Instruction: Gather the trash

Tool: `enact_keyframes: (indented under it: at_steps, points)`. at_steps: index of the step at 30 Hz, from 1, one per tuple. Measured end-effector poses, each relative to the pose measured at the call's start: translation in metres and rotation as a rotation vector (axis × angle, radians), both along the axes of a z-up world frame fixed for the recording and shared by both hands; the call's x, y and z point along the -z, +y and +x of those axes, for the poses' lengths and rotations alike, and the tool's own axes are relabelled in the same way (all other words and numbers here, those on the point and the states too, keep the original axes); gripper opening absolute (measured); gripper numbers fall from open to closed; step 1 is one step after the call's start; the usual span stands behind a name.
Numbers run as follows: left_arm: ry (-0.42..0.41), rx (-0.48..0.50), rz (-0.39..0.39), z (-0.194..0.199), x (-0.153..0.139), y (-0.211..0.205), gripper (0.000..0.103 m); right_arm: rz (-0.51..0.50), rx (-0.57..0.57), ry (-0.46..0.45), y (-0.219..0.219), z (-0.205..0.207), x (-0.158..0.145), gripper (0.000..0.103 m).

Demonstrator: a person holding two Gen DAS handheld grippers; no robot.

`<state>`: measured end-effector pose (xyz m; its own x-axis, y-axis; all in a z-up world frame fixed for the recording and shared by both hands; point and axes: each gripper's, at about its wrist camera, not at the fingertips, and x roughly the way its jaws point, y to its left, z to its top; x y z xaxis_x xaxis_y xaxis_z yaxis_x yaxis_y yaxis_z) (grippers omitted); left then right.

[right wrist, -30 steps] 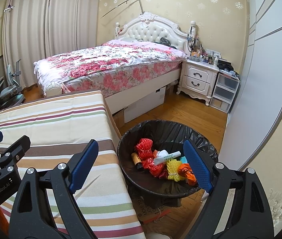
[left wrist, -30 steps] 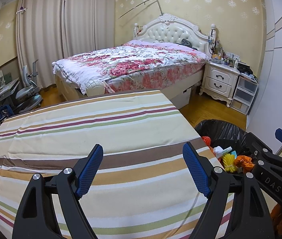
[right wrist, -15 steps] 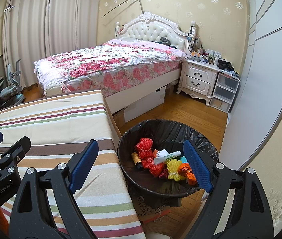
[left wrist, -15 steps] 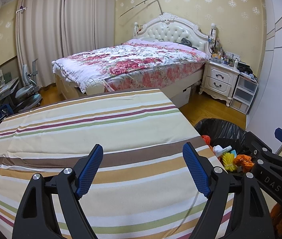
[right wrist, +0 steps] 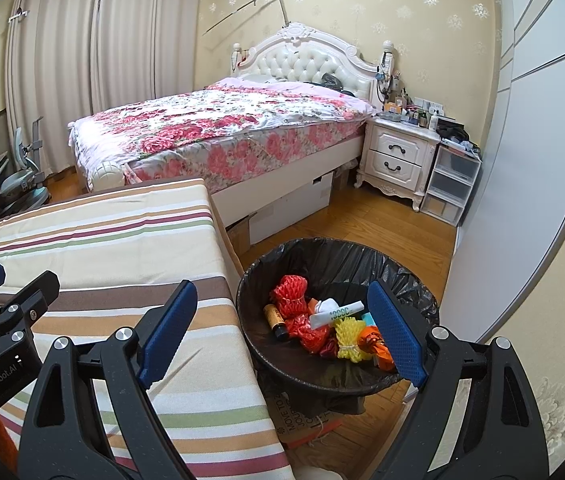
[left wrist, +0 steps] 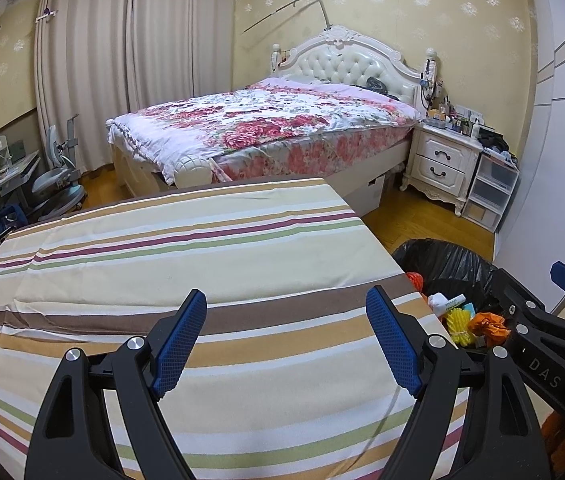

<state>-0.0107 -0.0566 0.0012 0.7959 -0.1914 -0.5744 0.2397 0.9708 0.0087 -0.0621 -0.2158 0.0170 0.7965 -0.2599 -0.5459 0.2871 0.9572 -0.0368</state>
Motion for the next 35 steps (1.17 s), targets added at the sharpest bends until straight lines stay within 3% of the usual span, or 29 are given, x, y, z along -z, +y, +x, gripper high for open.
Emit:
enact_keyframes:
  at_steps: [15,22,35]
  points:
    - [-0.001,0.000,0.000,-0.002,0.000,-0.003,0.081,-0.001,-0.005,0.003,0.003,-0.001,0.006,0.085]
    - [0.002,-0.025,-0.036,-0.005,-0.002,0.001,0.085,-0.003,-0.014,0.005,0.007,-0.002,0.009,0.085]
    - [0.010,-0.115,0.021,0.011,0.000,0.028,0.085,-0.004,-0.096,0.033,0.029,0.007,0.010,0.085]
